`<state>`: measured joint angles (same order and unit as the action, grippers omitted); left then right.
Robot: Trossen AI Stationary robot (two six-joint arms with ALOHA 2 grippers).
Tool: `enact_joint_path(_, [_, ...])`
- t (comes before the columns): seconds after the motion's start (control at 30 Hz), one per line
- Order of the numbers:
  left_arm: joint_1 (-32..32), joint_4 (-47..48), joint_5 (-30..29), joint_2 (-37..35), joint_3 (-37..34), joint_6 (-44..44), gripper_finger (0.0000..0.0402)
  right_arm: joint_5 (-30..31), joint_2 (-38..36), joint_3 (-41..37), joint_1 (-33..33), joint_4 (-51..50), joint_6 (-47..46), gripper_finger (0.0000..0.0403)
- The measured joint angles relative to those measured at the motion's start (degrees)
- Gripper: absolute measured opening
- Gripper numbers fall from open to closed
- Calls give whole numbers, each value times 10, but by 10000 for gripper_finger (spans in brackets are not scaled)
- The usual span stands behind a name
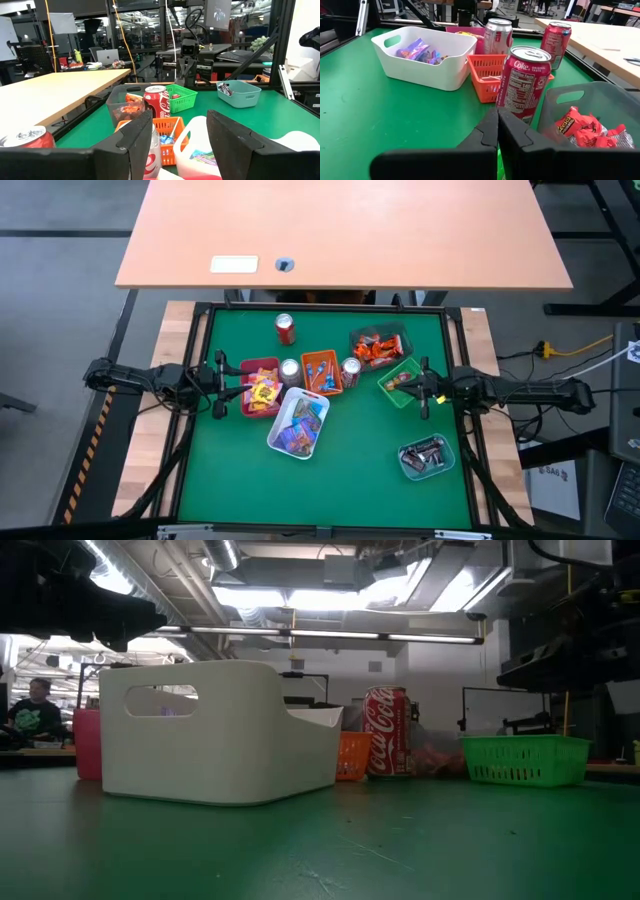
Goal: Sort candy
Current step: Return to Home Position
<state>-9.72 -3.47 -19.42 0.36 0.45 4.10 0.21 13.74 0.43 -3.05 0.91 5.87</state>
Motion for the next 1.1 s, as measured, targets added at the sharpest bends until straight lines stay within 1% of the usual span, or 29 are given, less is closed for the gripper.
enact_joint_path(0.8, [0,0,0,0,0,0,178,0,-3,0,0,-1,0,3])
enact_joint_path(0.93, [0,0,0,0,0,0,178,0,-25,0,0,-1,0,3])
enact_joint_path(1.1, [0,0,0,0,0,0,178,0,-71,0,0,-1,0,3])
